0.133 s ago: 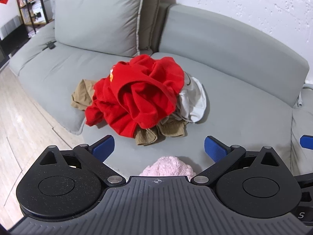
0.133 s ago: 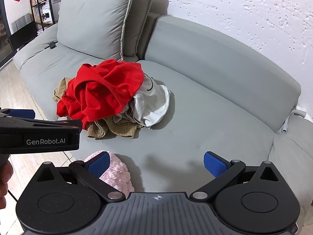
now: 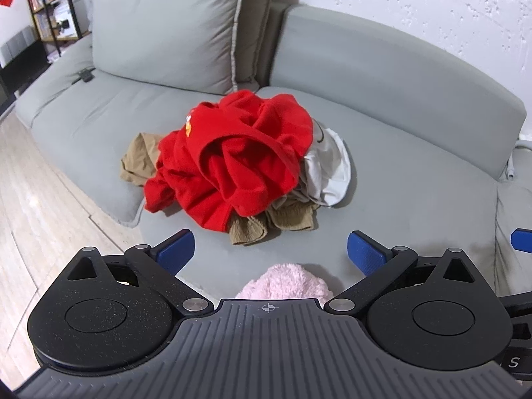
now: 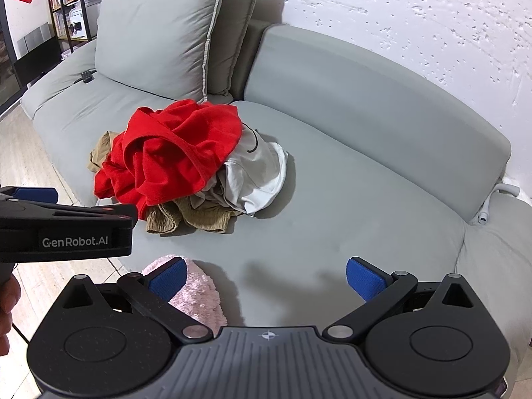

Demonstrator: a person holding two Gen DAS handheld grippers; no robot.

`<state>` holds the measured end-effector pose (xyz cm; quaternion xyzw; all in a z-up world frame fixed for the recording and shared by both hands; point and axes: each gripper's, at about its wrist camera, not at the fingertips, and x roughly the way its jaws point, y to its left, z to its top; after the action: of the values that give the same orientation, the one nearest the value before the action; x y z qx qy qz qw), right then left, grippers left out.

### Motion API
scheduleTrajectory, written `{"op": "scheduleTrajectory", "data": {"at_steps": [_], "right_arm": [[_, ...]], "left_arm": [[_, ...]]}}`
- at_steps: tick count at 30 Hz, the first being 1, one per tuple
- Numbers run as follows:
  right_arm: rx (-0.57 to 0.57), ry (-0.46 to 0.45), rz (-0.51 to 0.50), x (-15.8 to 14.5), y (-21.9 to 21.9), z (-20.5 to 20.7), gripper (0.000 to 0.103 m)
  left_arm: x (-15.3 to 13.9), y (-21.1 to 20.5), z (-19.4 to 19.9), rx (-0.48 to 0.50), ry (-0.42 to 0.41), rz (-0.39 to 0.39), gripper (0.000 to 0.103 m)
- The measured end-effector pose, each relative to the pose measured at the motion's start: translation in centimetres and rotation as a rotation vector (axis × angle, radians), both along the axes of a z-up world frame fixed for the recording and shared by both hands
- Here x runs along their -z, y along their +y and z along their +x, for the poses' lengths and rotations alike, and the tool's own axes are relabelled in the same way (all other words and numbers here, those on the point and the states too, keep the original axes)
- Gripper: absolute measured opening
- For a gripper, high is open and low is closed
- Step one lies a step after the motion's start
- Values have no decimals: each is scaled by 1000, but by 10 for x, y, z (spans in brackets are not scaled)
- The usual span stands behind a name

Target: Fold clothes

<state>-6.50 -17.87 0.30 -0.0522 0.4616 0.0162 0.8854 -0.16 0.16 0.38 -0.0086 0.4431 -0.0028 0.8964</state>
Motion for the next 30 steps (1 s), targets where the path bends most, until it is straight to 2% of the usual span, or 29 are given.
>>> {"op": "scheduleTrajectory", "data": {"at_steps": [6, 30], "right_arm": [[-10, 3, 9, 3, 0, -4, 103], [-28, 8, 4, 1, -6, 6, 103]], "left_arm": [[3, -2, 6, 1, 24, 13, 101], [11, 2, 0, 1, 9, 9, 101]]}}
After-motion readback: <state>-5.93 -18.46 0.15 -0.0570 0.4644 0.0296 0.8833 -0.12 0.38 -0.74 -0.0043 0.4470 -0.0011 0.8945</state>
